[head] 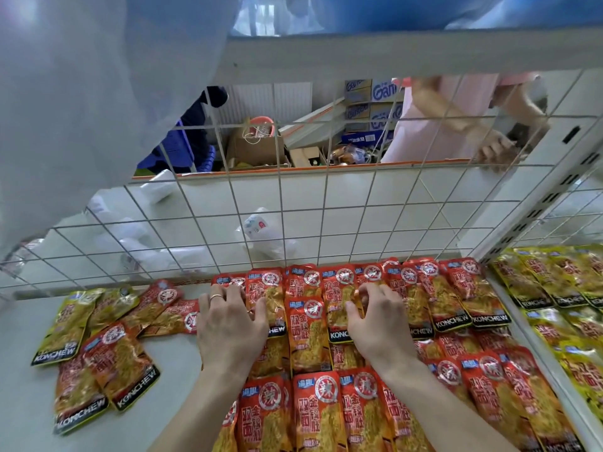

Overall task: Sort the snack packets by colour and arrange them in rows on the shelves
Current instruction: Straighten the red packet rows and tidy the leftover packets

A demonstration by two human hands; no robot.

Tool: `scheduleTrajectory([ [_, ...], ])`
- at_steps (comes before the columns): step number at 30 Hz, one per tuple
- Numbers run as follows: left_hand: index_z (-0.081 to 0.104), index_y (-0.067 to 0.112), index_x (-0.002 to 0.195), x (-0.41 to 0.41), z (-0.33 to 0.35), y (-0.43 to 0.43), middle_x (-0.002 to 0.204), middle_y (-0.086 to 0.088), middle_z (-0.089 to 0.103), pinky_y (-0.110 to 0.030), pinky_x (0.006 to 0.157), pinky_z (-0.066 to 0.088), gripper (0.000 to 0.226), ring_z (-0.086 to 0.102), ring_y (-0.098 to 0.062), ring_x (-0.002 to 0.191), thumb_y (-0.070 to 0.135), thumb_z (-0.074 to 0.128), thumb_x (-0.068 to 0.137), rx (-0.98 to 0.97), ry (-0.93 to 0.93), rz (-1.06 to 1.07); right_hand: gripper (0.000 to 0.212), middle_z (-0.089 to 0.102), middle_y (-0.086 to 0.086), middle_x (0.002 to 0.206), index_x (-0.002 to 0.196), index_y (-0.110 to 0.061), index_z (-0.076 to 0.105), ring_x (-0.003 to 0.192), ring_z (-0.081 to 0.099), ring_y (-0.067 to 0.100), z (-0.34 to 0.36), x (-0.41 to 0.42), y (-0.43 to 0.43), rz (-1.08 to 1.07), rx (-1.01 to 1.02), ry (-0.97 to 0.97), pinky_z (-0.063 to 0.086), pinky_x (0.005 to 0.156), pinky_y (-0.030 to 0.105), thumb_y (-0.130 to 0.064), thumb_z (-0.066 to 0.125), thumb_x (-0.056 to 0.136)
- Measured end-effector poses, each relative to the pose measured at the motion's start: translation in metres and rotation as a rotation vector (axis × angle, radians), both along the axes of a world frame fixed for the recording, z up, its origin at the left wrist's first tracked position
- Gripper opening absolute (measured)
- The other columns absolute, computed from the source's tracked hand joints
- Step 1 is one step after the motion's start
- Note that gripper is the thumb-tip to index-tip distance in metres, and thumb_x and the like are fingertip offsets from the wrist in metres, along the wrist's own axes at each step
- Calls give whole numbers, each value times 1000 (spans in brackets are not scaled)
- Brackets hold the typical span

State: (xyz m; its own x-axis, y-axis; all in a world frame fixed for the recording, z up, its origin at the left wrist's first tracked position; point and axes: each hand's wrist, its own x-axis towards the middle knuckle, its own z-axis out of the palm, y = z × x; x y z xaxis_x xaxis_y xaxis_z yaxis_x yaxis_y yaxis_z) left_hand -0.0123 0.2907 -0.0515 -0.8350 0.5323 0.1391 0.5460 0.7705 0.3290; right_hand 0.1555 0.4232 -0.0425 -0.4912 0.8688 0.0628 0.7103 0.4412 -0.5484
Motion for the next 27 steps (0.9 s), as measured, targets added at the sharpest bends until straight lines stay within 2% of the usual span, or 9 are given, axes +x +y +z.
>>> scheduleTrajectory([
  [3, 61, 8, 109, 1, -6, -5, 100, -13, 61, -47, 77, 50, 41, 51, -33, 101, 37, 74, 84, 59, 51, -83, 45, 54, 2, 120, 124, -13, 60, 115, 45, 18, -6, 1, -5, 64, 136, -16, 44, 99, 27, -32, 74, 85],
  [6, 61, 19, 122, 2, -12, -12, 129, -8, 56, -50, 91, 47, 43, 48, -31, 122, 42, 70, 86, 62, 62, -233, 47, 48, 1, 141, 128, -20, 61, 136, 36, 19, -13, 1, -7, 208, 195, -51, 29, 110, 32, -32, 74, 85],
  [8, 61, 27, 129, 3, -15, -15, 142, -3, 51, -48, 101, 40, 45, 44, -27, 133, 48, 58, 90, 28, 86, -314, 52, 38, -3, 154, 138, -26, 54, 147, 25, 16, -16, 0, -8, 309, 197, -105, 18, 117, 34, -33, 69, 89],
  [11, 60, 31, 134, 3, -15, -18, 144, 1, 53, -40, 108, 28, 54, 47, -20, 134, 56, 41, 91, 10, 63, -346, 56, 20, -10, 163, 151, -30, 37, 151, 5, 6, -16, -1, -9, 379, 153, -176, 1, 123, 35, -39, 53, 98],
  [14, 61, 31, 134, 2, -13, -18, 142, 3, 57, -41, 109, 30, 56, 50, -18, 133, 57, 39, 89, 7, 52, -361, 58, 6, -13, 163, 155, -33, 24, 150, -6, 3, -13, -2, -7, 380, 125, -208, -8, 123, 36, -43, 43, 101],
  [20, 58, 32, 137, 3, -12, -18, 147, 5, 53, -46, 111, 34, 58, 47, -16, 137, 57, 35, 91, -27, 40, -381, 59, -2, -14, 163, 156, -33, 15, 149, -10, 2, -9, -3, -7, 372, 105, -236, -15, 120, 36, -44, 36, 103],
  [27, 59, 31, 137, 7, -17, -18, 146, 4, 54, -49, 109, 37, 57, 48, -18, 137, 56, 34, 93, -79, 59, -358, 59, -2, -13, 164, 157, -33, 12, 150, -12, 3, -9, -1, -9, 373, 92, -245, -14, 121, 39, -44, 35, 103],
])
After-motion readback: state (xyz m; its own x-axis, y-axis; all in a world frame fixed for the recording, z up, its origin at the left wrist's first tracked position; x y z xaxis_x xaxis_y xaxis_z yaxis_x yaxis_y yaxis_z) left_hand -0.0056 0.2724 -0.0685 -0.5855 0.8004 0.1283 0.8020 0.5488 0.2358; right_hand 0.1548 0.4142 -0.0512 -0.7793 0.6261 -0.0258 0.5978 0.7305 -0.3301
